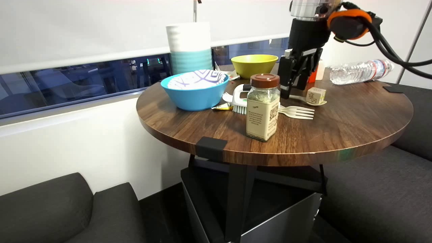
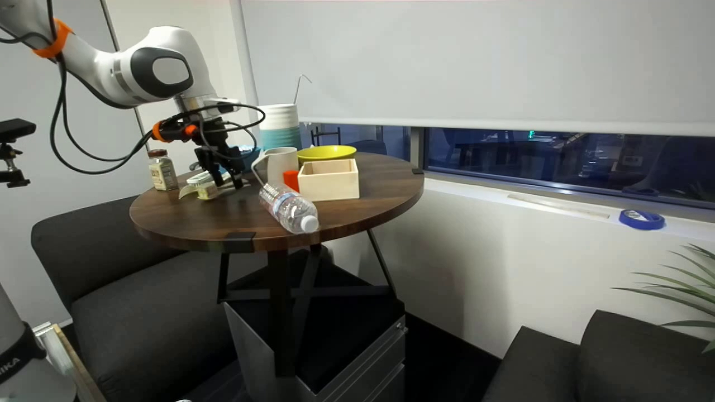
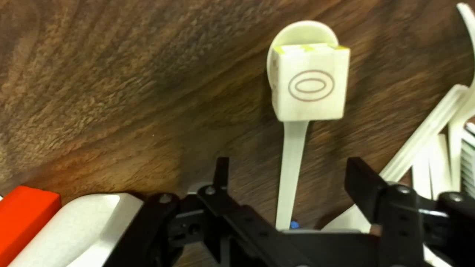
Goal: Put the dice on the spoon, lift the spoon and then put the dice in the white mug
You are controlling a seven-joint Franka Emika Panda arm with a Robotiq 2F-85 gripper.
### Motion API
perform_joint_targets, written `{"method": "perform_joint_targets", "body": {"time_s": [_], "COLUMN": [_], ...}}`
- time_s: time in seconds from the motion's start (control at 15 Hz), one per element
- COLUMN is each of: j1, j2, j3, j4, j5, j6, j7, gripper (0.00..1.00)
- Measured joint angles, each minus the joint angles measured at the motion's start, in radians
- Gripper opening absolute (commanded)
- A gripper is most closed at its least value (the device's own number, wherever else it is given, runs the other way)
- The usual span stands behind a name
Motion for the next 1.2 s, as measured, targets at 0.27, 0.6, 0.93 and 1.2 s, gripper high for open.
{"method": "perform_joint_targets", "body": {"time_s": [0.27, 0.6, 0.93, 1.2], "j1": [0.000, 0.000, 0.000, 0.000], "j2": [0.026, 0.036, 0.037, 0.036], "j3": [0.000, 0.000, 0.000, 0.000], "j4": [0.020, 0.032, 0.033, 0.040], "j5": [0.000, 0.000, 0.000, 0.000], "j6": [0.000, 0.000, 0.000, 0.000], "j7": [0.000, 0.000, 0.000, 0.000], "gripper": [0.21, 0.00, 0.03, 0.03]}}
